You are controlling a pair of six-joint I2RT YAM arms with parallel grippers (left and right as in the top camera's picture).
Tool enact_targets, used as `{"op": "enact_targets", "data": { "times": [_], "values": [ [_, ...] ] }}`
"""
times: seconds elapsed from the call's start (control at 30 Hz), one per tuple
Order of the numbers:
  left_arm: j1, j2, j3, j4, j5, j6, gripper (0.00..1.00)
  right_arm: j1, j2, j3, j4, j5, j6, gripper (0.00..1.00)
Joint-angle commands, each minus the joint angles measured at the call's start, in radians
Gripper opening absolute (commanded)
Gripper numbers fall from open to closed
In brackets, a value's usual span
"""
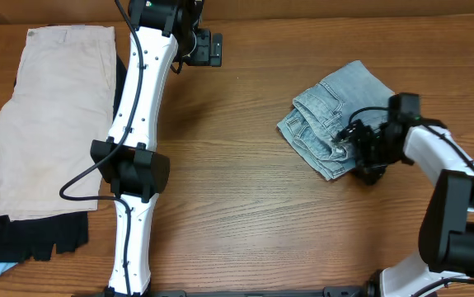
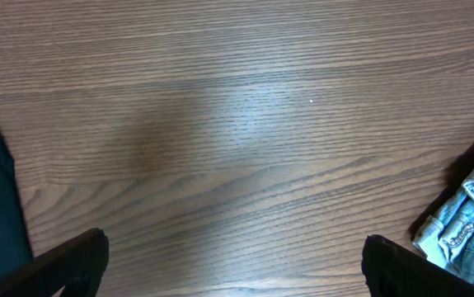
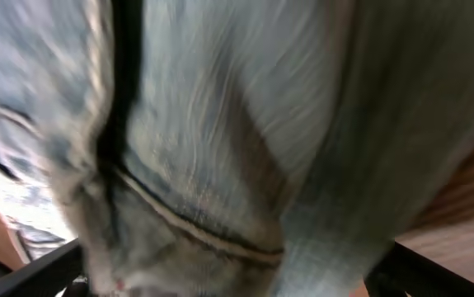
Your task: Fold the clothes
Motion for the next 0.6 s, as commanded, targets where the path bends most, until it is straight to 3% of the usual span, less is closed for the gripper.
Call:
{"op": "enact_targets", "data": {
  "times": [0.0, 0.1, 0.2, 0.3, 0.37, 0.47, 0.53, 0.57],
  "values": [
    [0.002, 0.018, 0.019, -0.006, 0.015, 0.015, 1.0, 0.056, -0.003, -0.045, 0.028, 0.034, 0.045, 1.0],
    [0.002, 0.018, 0.019, -0.011, 0.015, 0.015, 1.0, 0.075, -0.003, -0.058, 0.032, 0.072, 0.05, 1.0],
    [0.002, 0.018, 0.019, -0.013, 0.014, 0.015, 1.0, 0.078, -0.003, -0.061, 0.052, 0.193, 0.05, 0.9],
    [0.002, 0.018, 0.019, -0.013, 0.014, 0.015, 1.0, 0.074, -0.003, -0.061, 0.094, 0.268, 0.05, 0.58],
    [0.002, 0.018, 0.019, -0.013, 0.014, 0.015, 1.0, 0.066, -0.003, -0.061, 0.141, 0.275, 0.035, 0.26],
    [0.002, 0.018, 0.019, -0.012, 0.014, 0.015, 1.0, 0.047, -0.003, -0.06, 0.201, 0.274, 0.014, 0.07],
    [0.002, 0.018, 0.019, -0.012, 0.014, 0.015, 1.0, 0.023, -0.003, -0.058, 0.247, 0.26, -0.03, 0.04],
    [0.002, 0.018, 0.019, -0.012, 0.014, 0.015, 1.0, -0.01, -0.003, -0.04, 0.28, 0.229, -0.122, 0.04]
  ]
}}
